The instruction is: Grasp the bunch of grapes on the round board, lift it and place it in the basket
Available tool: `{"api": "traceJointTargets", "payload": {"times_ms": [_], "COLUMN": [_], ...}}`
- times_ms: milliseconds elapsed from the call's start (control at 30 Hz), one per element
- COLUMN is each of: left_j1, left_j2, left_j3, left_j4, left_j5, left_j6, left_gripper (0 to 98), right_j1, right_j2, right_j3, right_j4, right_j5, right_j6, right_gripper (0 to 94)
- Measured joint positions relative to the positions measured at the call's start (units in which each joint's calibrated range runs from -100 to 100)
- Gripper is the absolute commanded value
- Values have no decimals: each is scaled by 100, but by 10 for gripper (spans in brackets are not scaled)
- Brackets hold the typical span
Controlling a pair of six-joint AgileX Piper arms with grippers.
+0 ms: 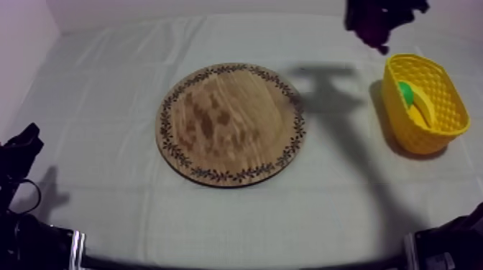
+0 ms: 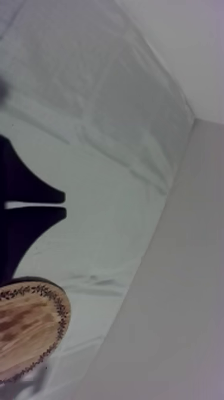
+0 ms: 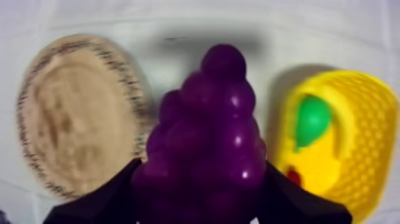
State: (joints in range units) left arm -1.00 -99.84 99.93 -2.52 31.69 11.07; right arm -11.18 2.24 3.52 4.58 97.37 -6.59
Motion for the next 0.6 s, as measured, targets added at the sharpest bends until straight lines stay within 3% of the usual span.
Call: {"api": "traceJointTargets", "payload": {"times_ms": [300,600], "left_j1": [0,0], "left_j2": [0,0], "left_j3": [0,0], "left_j4": [0,0], "left_j5": [0,0], "left_j6": [0,0], "left_gripper": [0,0], "right_j1": [1067,1571], "right_j2": [-527,-571], "right_j3": [943,1340], "right_j4": [361,572], "right_j5": [-105,-181], "right_j6": [544,722], "right_gripper": [465,476]}}
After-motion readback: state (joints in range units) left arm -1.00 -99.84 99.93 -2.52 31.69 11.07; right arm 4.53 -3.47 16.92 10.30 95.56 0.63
